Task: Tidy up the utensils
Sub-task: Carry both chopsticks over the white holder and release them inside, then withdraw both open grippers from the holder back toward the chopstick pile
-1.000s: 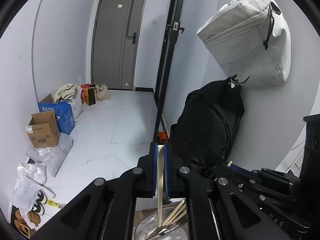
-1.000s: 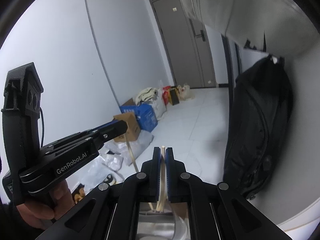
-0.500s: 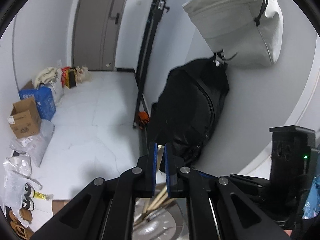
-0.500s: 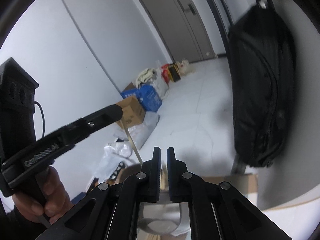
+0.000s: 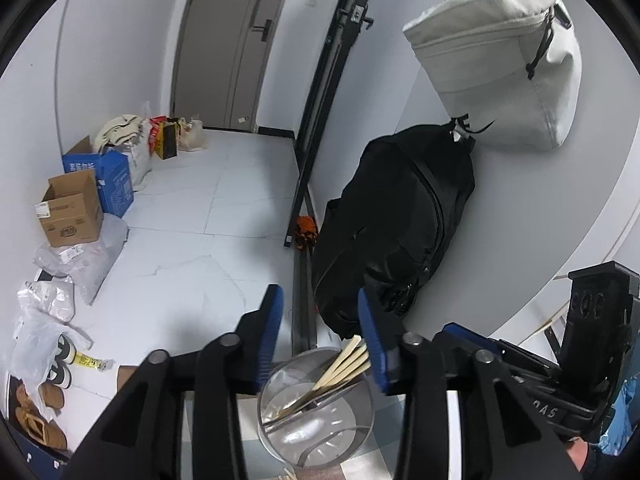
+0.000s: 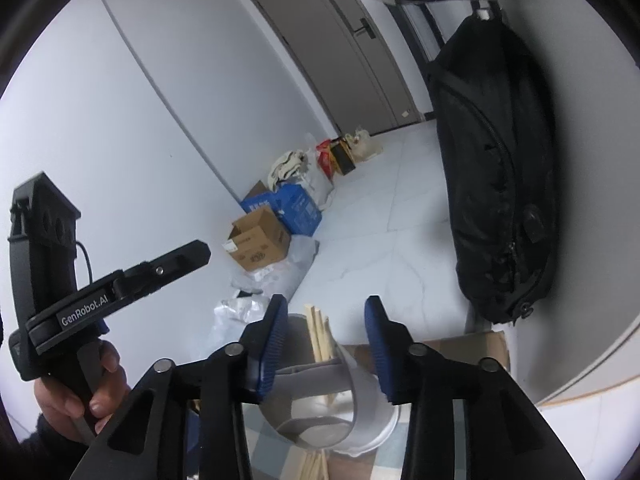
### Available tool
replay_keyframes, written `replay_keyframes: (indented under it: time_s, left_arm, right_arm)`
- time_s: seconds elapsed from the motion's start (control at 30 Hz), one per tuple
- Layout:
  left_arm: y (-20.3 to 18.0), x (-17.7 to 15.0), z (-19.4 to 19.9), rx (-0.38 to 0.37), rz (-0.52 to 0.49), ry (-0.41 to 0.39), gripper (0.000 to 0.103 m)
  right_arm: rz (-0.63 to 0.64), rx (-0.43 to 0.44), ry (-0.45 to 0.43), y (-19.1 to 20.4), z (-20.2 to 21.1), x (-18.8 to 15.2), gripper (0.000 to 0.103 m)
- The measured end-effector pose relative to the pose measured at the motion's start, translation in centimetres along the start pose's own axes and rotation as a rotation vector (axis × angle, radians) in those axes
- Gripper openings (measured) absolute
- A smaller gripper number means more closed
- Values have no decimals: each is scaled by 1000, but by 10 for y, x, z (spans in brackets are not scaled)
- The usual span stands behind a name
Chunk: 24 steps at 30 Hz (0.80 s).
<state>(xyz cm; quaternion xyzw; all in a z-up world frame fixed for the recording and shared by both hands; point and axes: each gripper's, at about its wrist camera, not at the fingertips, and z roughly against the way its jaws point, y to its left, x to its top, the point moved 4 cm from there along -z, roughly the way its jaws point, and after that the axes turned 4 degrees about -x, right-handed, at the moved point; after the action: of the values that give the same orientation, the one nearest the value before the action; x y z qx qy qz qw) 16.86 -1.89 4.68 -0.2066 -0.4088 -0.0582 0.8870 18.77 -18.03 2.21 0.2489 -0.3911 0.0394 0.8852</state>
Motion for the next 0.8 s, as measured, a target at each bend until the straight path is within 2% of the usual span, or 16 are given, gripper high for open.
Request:
replay_keyframes:
  time_s: [0.07, 0.17, 0.27, 0.47, 0.53, 0.6, 0.8]
  left_arm:
    - [-3, -4, 7, 25, -9, -11, 39]
    - [-4, -9, 17, 69, -17, -29, 46]
    - [-6, -14, 26, 100, -20, -50, 53]
    - [-13, -25, 44, 155, -33, -83, 54]
    - [-15, -29, 51, 170, -34, -96, 56]
    - [-18, -33, 59, 181, -33, -112, 64]
    - [-26, -47, 79, 203, -68, -144, 65]
  right_arm:
    - [-4, 0, -7, 0, 6, -1, 49]
    - [-14, 0, -26, 4, 18, -2, 52]
    - [-10, 0, -40, 8, 28, -5, 60]
    - [12, 2, -95, 22, 53, -15, 72]
    - [19, 6, -107, 27, 60, -20, 75]
    - [30, 8, -115, 31, 66, -25, 78]
    - [62, 7, -132, 43, 82, -37, 84]
